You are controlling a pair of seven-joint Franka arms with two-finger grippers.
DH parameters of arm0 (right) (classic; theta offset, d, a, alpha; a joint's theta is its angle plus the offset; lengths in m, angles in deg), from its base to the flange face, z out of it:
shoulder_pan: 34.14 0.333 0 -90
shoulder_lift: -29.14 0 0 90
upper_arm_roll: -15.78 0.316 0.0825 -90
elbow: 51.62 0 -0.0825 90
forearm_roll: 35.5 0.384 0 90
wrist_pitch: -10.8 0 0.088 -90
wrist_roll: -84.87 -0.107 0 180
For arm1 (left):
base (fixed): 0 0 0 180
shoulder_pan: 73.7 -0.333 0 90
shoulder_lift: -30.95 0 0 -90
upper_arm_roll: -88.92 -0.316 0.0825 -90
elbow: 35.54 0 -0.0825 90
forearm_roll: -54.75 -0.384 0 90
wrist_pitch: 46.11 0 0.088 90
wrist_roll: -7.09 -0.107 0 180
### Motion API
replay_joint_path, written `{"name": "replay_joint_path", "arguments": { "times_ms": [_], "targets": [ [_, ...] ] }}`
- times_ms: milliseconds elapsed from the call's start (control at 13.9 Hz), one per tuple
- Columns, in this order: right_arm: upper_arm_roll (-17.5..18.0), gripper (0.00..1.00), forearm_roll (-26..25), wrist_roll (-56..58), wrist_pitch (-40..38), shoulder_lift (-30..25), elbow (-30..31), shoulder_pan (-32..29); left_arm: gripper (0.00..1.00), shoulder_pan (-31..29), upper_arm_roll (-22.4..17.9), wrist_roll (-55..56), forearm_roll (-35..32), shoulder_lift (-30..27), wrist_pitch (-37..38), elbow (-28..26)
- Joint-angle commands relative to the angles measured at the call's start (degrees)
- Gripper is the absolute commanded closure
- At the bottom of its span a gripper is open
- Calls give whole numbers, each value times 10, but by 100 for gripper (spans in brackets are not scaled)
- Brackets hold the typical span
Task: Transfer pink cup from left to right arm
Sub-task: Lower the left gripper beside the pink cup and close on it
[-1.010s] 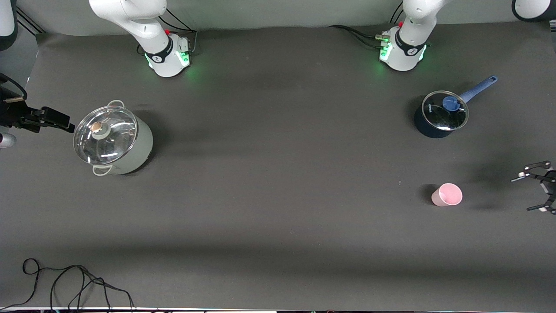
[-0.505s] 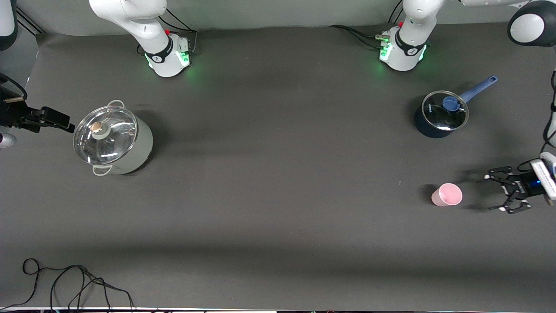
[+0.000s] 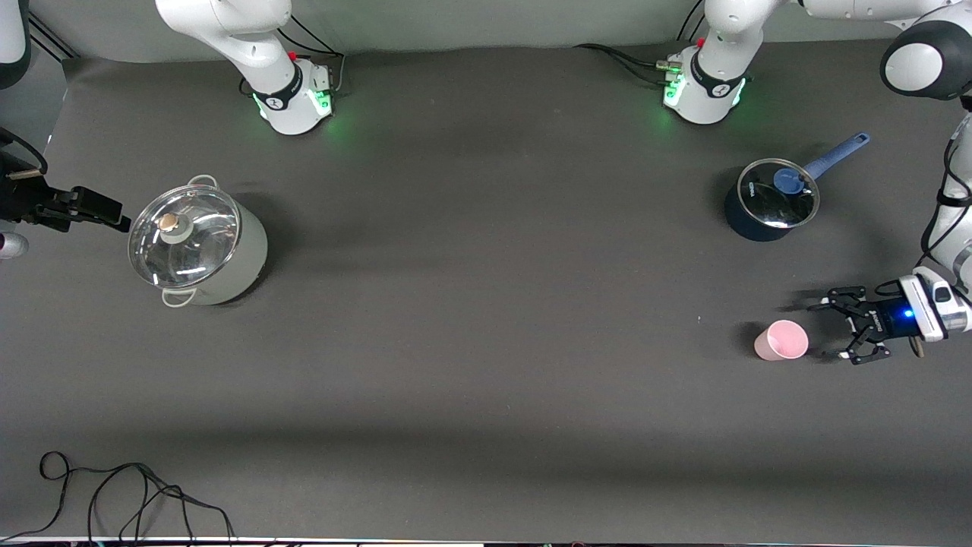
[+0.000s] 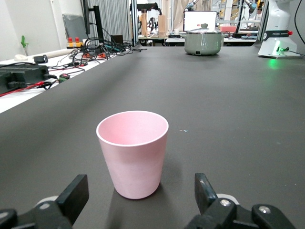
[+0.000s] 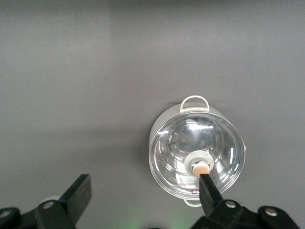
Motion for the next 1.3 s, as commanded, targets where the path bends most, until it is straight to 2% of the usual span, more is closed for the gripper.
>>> {"name": "replay_joint_path", "arguments": {
  "times_ms": [0,361,577,1227],
  "targets": [
    [-2,0,12,-1,-4,-6,0,2,1,1,10,-21,17,21,11,17],
    [-2,0,12,-1,-4,-6,-1,2,1,11,17,-66,39,48,-1,20],
    [-2,0,12,-1,-4,-6,-1,2,1,18,20,-74,39,63,-1,44],
    [-2,0,12,-1,-4,-6,-1,2,1,44,29,-88,69,84,-10,44]
  ]
}}
